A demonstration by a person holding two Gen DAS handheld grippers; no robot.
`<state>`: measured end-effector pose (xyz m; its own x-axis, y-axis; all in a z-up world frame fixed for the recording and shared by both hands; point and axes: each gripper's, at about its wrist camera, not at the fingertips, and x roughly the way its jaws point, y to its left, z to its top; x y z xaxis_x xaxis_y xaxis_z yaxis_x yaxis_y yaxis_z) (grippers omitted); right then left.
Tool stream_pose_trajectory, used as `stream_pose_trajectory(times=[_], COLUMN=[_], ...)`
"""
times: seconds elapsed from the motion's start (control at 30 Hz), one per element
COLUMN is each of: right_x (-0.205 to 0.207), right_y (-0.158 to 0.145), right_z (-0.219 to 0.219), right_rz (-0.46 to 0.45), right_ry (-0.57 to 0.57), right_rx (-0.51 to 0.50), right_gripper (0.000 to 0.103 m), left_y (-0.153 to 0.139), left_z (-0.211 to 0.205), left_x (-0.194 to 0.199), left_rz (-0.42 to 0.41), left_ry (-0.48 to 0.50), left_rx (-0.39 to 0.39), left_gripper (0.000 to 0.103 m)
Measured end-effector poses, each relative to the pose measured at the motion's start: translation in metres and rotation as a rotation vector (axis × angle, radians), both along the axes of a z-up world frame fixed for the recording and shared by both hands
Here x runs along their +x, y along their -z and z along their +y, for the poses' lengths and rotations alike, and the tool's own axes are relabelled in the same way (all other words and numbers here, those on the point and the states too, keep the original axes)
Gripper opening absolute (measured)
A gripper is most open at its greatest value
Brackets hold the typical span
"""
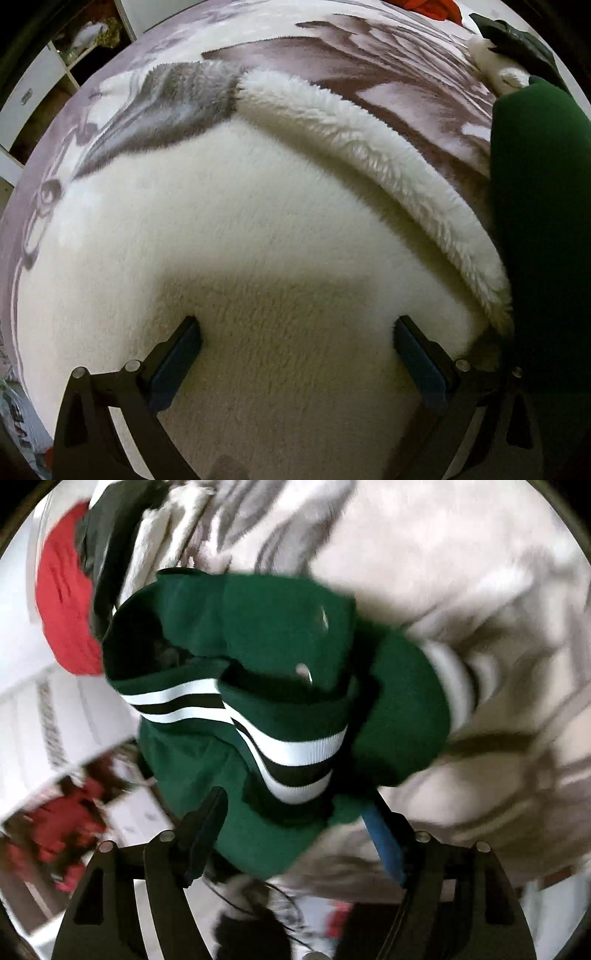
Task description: Fold large clothes
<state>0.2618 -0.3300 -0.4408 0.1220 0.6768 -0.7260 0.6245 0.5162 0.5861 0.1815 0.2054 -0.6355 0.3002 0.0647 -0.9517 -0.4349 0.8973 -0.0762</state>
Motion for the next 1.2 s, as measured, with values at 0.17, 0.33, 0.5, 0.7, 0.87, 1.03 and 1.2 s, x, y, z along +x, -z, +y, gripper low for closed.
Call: stream_pose_trajectory(times=[0.17,0.33,0.5,0.7,0.87,1.03,1.2], right_x=[0.070,0.138,0.150,0.153,0.172,0.133,0.100], right_y=[-0.074,-0.055,-0.021,-0.086,-0.024,-0.028,0.001], right_z=[0.009,0.061,0.092,0.058,0.040,0.031,0.034], right_rz=[-0.181,-0.300,-0.157,-0.286,-0.115,-0.175,-0.166], right_ry=[-0.129,-0.353,-0.410,-0.253,-0.298,-0.395,-0.545], right_rx=[-0.204,-0.196,-0.188,-0.350,-0.201,-0.028,-0.082], right_gripper=[0.077,0.078,0.007,0.006,0.016,0.067,0.058], left_y=[0.005,-0.006,-0.047,-0.109,-0.116,-0.108,-0.102], left_z=[0.001,0.005,0.001,-0.022,-0.054,-0.078,-0.103], left_x=[-0.005,0.001,-0.008,-0.009,0.009,0.013,0.006], left_rz=[-0.104,-0.077,-0.139,-0.233,-0.233,-0.163,-0.124], left_ry=[-0.050,-0.051,-0.044,0.019,0.034,0.009,0.019], left_rx=[0.030,0.007,-0.058,-0.077,-0.115,-0.095,-0.044], left_gripper=[0.103,0.103,0.103,0.103,0.103,0.103,0.103])
